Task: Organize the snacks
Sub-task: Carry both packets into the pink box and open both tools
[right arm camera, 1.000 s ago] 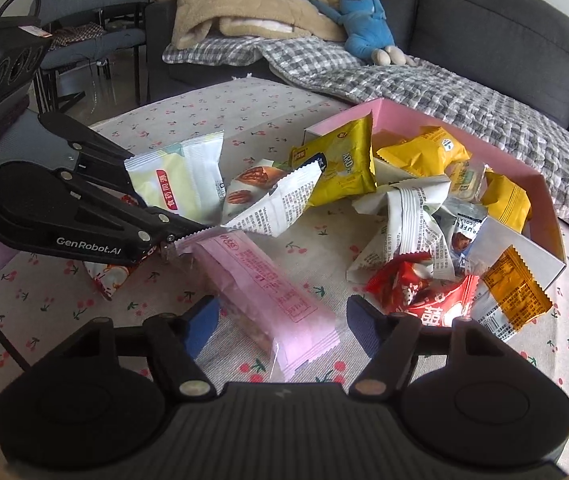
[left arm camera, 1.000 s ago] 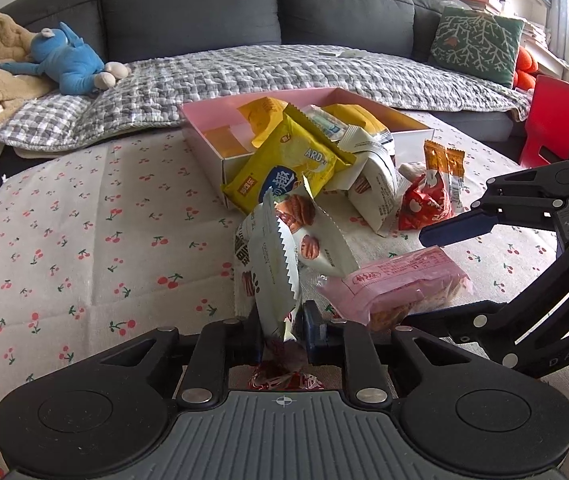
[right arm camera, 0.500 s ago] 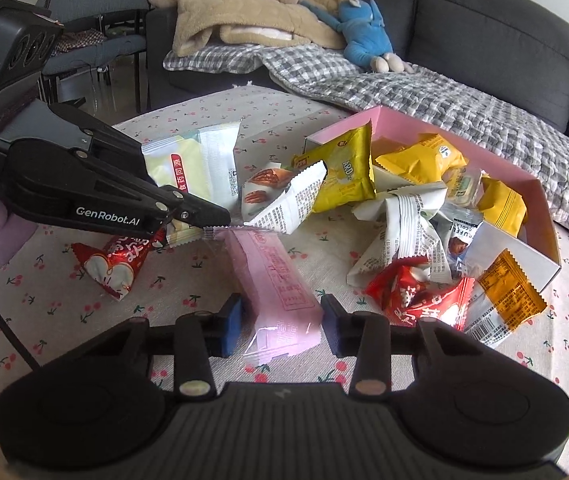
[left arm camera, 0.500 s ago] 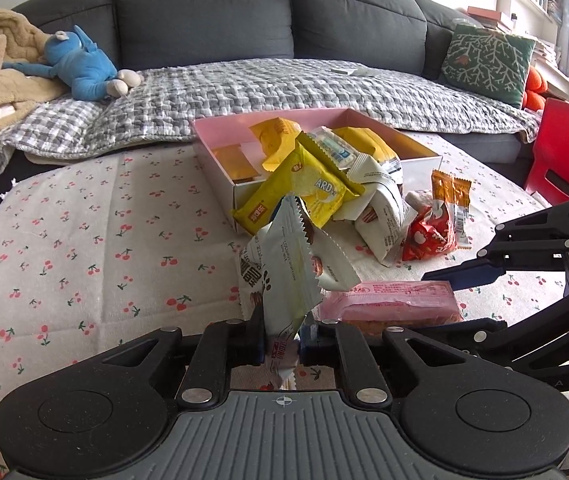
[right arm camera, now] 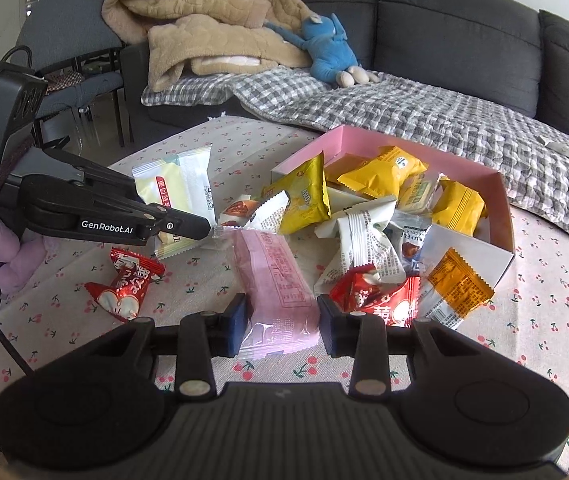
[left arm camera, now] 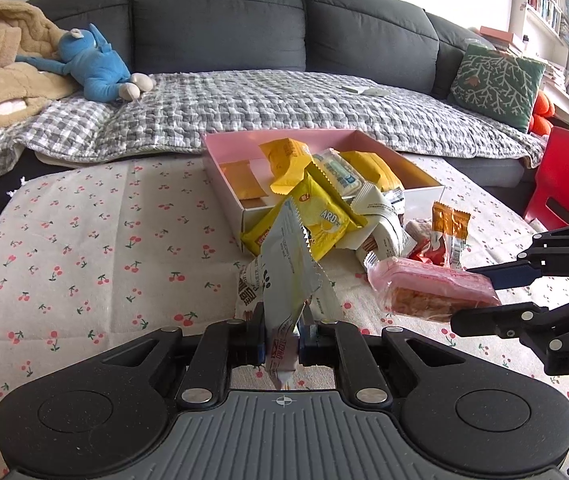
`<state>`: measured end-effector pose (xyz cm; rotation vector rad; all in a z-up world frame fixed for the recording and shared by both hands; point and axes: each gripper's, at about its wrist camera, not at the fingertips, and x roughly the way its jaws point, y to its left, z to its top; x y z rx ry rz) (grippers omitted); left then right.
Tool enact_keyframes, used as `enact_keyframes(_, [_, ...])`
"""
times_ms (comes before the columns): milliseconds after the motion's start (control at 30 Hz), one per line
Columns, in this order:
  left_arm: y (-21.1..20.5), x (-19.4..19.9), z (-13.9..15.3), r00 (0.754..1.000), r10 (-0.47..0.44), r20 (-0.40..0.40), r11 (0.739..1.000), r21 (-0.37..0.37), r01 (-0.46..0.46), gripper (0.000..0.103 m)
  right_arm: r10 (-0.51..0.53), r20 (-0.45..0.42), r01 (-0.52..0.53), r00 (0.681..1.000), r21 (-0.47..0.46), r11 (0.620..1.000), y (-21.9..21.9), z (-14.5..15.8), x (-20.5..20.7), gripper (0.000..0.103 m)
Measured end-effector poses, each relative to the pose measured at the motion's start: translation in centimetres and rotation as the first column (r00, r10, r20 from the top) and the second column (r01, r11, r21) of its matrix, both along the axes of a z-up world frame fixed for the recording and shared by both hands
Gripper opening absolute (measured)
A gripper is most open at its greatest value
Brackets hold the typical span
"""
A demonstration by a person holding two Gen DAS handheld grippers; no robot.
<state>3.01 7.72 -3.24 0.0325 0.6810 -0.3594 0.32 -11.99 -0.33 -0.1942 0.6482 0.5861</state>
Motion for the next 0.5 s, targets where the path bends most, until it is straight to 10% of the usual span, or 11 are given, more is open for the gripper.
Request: enact_keyframes(500, [-0.7, 1.3, 3.0, 0.996, 0.047, 0.074, 0.997, -0.059, -0.042, 0.011, -0.161, 0.013, 0.158, 0.987, 0.122, 0.980, -2.8, 1.9, 4.1, 0.034])
